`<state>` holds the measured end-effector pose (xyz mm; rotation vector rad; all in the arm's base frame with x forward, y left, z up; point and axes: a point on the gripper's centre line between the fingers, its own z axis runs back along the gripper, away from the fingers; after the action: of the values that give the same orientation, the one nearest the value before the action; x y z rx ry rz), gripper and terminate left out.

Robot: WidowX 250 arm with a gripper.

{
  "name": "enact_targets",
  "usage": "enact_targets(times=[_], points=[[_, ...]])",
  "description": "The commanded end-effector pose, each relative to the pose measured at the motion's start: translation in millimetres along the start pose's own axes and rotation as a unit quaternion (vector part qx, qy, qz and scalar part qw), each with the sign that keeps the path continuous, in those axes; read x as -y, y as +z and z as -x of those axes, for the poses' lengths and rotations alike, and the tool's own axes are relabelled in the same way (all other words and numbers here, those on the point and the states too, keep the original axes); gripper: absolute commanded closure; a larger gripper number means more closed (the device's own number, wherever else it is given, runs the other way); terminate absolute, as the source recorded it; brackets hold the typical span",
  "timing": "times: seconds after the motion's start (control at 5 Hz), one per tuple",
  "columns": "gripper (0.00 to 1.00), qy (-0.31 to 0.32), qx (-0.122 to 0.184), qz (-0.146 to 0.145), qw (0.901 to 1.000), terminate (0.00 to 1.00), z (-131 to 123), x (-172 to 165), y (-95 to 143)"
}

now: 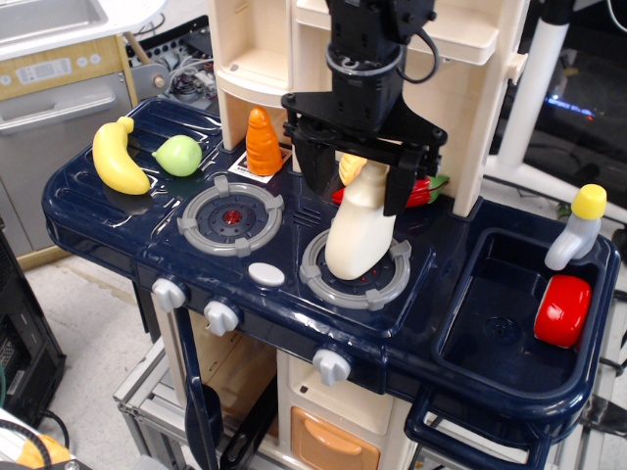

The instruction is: Put detergent in sink

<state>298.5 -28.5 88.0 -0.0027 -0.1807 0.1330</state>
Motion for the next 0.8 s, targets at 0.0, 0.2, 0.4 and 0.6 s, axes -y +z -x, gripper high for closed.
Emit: enact_targets(times=[0.0, 0.2, 0.4, 0.6], points=[[0.0, 0.025, 0.021, 0.009, 0.9994, 0.0, -6, 5, 0], [1.0, 0.047, 0.017, 0.003, 0.9987, 0.0, -7, 12, 1], [1.0, 0.083, 0.007, -0.017, 0.9964, 0.0, -6, 31, 13], [1.0, 0.143, -0.006, -0.03, 0.9893, 0.0, -14, 62, 27]])
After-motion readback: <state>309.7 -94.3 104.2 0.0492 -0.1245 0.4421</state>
